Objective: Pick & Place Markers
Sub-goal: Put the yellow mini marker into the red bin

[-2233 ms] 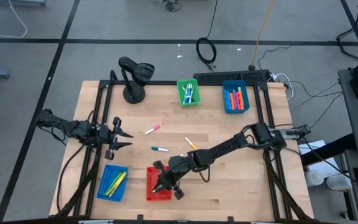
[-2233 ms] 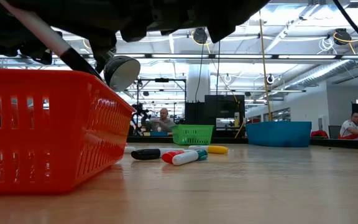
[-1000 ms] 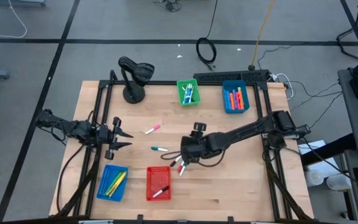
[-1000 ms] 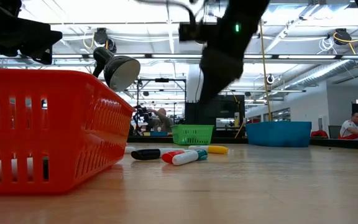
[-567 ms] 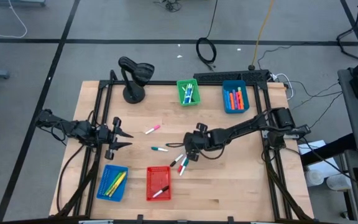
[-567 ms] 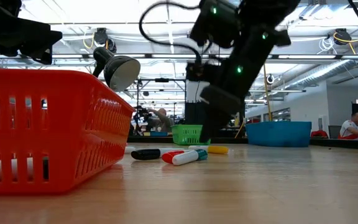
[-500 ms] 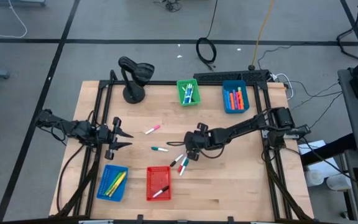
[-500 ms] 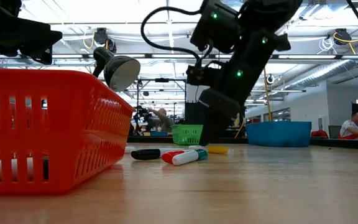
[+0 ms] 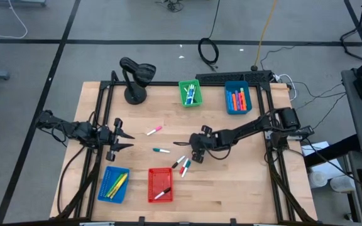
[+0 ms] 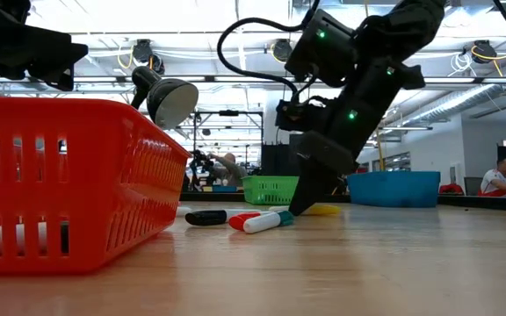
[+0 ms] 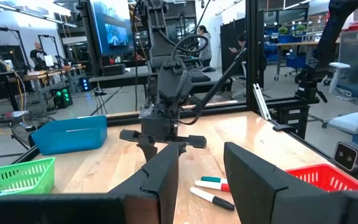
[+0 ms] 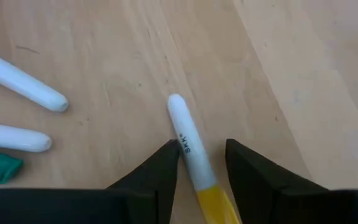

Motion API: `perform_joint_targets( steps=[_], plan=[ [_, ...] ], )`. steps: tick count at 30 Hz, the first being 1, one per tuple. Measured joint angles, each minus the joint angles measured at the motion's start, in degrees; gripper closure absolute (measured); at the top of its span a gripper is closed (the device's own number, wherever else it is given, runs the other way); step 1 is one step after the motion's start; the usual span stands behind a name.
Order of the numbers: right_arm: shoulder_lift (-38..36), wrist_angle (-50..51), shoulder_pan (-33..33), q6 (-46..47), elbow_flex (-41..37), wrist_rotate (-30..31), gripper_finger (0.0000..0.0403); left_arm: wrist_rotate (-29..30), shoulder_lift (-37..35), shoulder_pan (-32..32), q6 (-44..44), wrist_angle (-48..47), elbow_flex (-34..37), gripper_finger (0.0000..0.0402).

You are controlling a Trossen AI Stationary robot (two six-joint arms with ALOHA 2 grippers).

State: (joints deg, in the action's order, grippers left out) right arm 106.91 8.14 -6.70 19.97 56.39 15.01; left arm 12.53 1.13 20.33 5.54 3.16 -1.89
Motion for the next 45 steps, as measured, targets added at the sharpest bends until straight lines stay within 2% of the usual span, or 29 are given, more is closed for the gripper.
perform_joint_targets(
  steps=[8,17,24,29,36,39,45],
  plan=[
    [0.11,0.92,1.23,-5.93,-1.64,-5.37,0.0378,0.0,0.0,-0.01,0.0,0.0,0.0,0.0268],
    [-0.06,-0.18,1.53,-7.87,-1.8,-6.19,0.0378,0.0,0.0,0.01,0.0,0.0,0.0,0.0268],
    [-6.73,-3.47,-0.79,-9.3,-2.3,-7.67,0.0376,0.01,-0.01,0.0,-0.02,0.0,0.0,0.0268],
    [-10.95,-12.71,-4.76,-13.27,-1.93,-11.55,0.0376,0.0,-0.02,-0.01,-0.02,0.0,0.0,0.0268],
    [-10.13,-30.16,-9.68,-15.13,-1.91,-19.92,0.0374,0.0,0.0,0.01,-0.02,-0.06,0.0,0.0268],
    [-9.17,-35.53,-10.82,-15.13,-1.95,-21.47,0.0373,0.0,0.0,0.01,-0.02,-0.04,0.0,0.0268],
    [-6.05,-35.09,-12.44,-17.78,4.66,-22.8,0.0376,0.0,-0.02,0.01,-0.01,0.06,0.0,0.0268]
  ],
)
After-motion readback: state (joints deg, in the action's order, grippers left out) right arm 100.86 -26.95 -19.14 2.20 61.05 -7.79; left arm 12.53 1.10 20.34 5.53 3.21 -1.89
